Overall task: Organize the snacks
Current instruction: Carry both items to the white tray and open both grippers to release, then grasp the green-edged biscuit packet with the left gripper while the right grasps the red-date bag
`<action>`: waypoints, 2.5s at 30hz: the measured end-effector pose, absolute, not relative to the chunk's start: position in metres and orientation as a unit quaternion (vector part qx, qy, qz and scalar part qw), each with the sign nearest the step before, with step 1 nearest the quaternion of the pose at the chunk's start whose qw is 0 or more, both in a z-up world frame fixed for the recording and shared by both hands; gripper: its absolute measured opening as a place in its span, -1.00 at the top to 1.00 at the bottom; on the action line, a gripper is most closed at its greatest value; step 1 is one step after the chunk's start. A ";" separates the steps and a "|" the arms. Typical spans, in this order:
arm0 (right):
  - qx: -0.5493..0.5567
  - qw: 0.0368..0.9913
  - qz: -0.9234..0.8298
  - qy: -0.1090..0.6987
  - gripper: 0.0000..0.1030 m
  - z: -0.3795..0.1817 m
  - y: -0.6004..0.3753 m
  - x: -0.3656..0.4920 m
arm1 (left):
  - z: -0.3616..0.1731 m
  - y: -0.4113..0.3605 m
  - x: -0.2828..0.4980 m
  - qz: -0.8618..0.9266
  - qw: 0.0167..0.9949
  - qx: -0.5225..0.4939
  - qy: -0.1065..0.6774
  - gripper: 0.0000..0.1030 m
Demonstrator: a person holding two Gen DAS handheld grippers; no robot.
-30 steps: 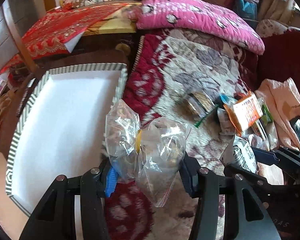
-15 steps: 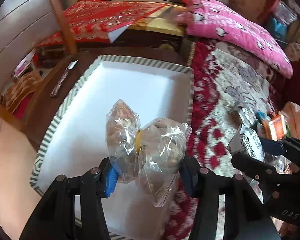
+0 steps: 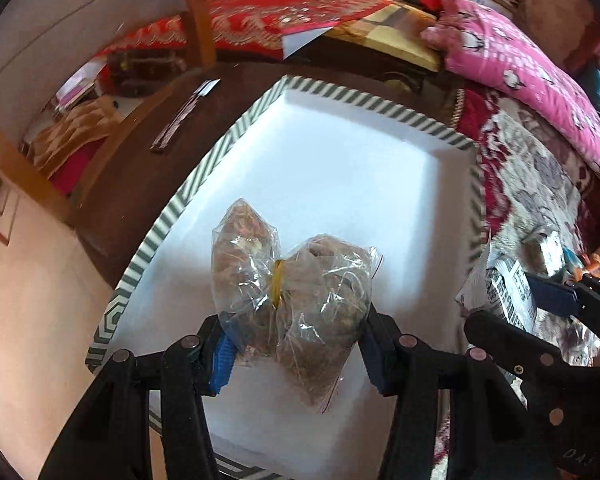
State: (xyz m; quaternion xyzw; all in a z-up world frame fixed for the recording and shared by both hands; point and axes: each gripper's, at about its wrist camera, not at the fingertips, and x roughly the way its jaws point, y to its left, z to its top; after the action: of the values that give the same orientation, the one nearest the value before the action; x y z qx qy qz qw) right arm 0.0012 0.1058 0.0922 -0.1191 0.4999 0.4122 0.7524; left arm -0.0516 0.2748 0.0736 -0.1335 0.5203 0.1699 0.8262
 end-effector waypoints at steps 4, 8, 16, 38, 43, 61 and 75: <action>-0.133 0.744 0.424 0.499 -0.09 0.086 0.128 0.004 | 0.067 0.289 -0.055 0.187 0.818 -0.141 0.526 0.00; -0.145 0.736 0.428 0.505 -0.09 0.074 0.147 0.009 | 0.061 0.297 -0.054 0.197 0.812 -0.145 0.530 0.00; -0.158 0.719 0.433 0.520 -0.08 0.054 0.165 0.007 | 0.048 0.305 -0.052 0.218 0.799 -0.146 0.541 -0.01; -0.073 0.749 0.433 0.496 -0.40 0.092 0.087 -0.017 | 0.081 0.275 -0.071 0.226 0.823 -0.161 0.496 -0.59; -0.046 0.769 0.399 0.497 -0.40 0.094 0.037 -0.014 | 0.094 0.233 -0.069 0.186 0.839 -0.148 0.489 -0.63; 0.014 0.820 0.272 0.504 -0.42 0.085 -0.124 -0.006 | 0.096 0.103 -0.047 0.068 0.857 -0.079 0.505 -0.64; 0.053 0.832 0.224 0.505 -0.45 0.074 -0.197 -0.001 | 0.094 0.069 -0.026 0.040 0.852 -0.077 0.517 -0.64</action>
State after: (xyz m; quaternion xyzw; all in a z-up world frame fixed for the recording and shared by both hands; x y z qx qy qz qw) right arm -0.0013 -0.1965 0.0738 0.0527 0.5054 0.2236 0.8318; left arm -0.0265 0.0692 0.0943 -0.0766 0.5166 0.0403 0.8519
